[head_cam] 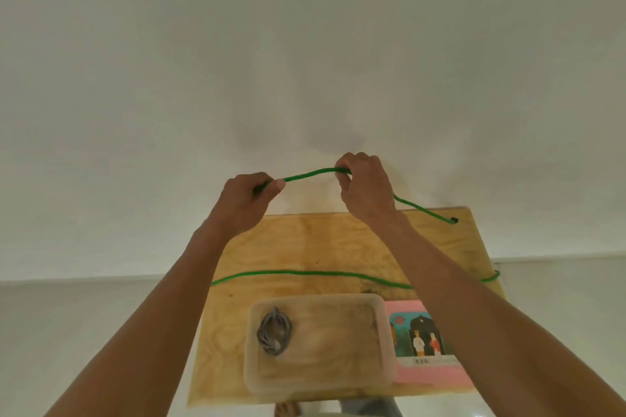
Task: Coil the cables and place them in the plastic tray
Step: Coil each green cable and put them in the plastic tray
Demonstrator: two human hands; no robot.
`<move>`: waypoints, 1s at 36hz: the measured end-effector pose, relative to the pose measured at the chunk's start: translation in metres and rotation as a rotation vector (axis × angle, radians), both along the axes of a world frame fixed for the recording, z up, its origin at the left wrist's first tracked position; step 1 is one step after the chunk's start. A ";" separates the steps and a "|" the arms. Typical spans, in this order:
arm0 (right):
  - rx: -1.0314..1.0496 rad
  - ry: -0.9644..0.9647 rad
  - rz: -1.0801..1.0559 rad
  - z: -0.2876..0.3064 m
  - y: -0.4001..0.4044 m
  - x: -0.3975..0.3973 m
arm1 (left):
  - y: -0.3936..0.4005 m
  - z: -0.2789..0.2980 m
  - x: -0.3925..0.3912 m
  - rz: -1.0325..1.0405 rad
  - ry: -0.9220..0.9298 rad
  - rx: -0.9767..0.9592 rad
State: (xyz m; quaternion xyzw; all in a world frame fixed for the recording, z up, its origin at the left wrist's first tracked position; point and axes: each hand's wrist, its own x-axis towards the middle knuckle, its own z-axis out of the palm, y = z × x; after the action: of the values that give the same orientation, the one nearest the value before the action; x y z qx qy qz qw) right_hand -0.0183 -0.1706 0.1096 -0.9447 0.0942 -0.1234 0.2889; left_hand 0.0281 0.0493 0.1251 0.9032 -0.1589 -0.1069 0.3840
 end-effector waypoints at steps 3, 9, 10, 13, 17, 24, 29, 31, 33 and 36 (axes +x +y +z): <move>0.088 -0.116 -0.064 0.025 0.016 0.001 | 0.007 0.036 0.000 0.054 -0.115 -0.100; 0.232 -0.293 -0.108 0.067 0.056 -0.022 | 0.005 0.085 -0.010 0.162 -0.134 -0.434; 0.261 -0.258 -0.081 0.073 0.064 -0.029 | 0.003 0.092 -0.013 0.182 -0.115 -0.508; 0.428 -0.005 0.036 0.079 0.084 -0.051 | -0.006 0.112 -0.022 0.224 -0.023 -0.677; 0.472 0.126 0.134 0.070 0.107 -0.071 | -0.016 0.133 -0.029 0.226 0.135 -0.889; 0.510 -0.012 0.127 0.071 0.103 -0.084 | -0.020 0.161 -0.041 0.117 0.266 -1.040; 0.617 -0.158 0.107 0.114 0.079 -0.077 | -0.019 0.149 -0.050 -0.025 0.239 -0.794; 0.680 -0.222 0.097 0.133 0.066 -0.073 | -0.019 0.136 -0.054 -0.106 0.240 -0.666; 0.758 -0.279 0.083 0.153 0.053 -0.070 | -0.020 0.127 -0.061 -0.189 0.226 -0.555; 0.885 -0.332 0.072 0.182 0.033 -0.066 | -0.027 0.120 -0.074 -0.226 0.196 -0.544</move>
State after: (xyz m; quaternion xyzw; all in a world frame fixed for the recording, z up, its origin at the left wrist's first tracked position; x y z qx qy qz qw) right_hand -0.0846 -0.1380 0.2914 -0.7011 0.0573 -0.2108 0.6788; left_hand -0.0456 0.0222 0.2452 0.7292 -0.2433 -0.1893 0.6110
